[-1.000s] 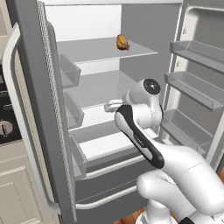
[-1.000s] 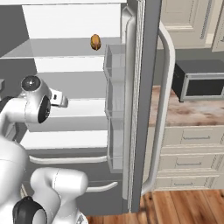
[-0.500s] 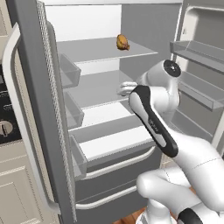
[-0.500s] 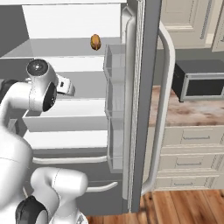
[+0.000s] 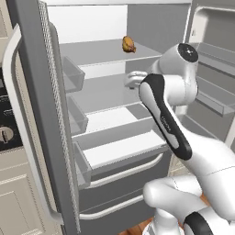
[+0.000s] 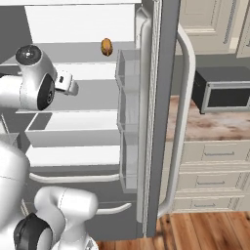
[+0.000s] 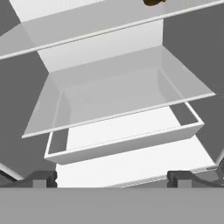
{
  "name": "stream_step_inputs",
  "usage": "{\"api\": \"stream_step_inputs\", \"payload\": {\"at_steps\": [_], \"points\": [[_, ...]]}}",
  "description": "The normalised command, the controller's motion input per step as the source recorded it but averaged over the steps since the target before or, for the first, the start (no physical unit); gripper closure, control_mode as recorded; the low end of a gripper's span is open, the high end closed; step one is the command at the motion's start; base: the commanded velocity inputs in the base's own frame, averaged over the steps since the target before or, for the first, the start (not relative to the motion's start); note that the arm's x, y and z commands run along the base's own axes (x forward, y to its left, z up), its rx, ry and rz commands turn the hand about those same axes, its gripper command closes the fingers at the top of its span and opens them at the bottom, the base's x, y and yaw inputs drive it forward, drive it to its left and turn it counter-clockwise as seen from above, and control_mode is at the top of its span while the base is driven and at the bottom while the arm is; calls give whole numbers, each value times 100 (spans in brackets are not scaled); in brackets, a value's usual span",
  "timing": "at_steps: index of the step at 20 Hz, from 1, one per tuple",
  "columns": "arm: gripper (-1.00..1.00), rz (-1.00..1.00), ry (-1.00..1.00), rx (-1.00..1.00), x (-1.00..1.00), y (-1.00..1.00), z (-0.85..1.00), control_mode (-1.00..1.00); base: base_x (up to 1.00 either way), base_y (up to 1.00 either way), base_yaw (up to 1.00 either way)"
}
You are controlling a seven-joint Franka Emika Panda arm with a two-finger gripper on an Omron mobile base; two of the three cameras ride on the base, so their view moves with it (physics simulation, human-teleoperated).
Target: Gather the eggplant and sweet potato from the fridge and place them on a tray on the dining counter. Then gather the steak and chicken drumstick from the fridge and place them on the other tray.
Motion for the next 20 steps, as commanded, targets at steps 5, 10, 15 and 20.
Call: {"api": "stream_step_inputs", "payload": {"at_steps": [5, 10, 15, 20], "points": [[-100, 0, -6, 0, -48, -3, 20, -100, 0, 0, 0], [-100, 0, -11, 0, -33, -5, 25, -100, 0, 0, 0], [-100, 0, -12, 0, -15, -10, 16, -100, 0, 0, 0], [-100, 0, -2, 0, 0, -20, 42, -100, 0, 0, 0]]}}
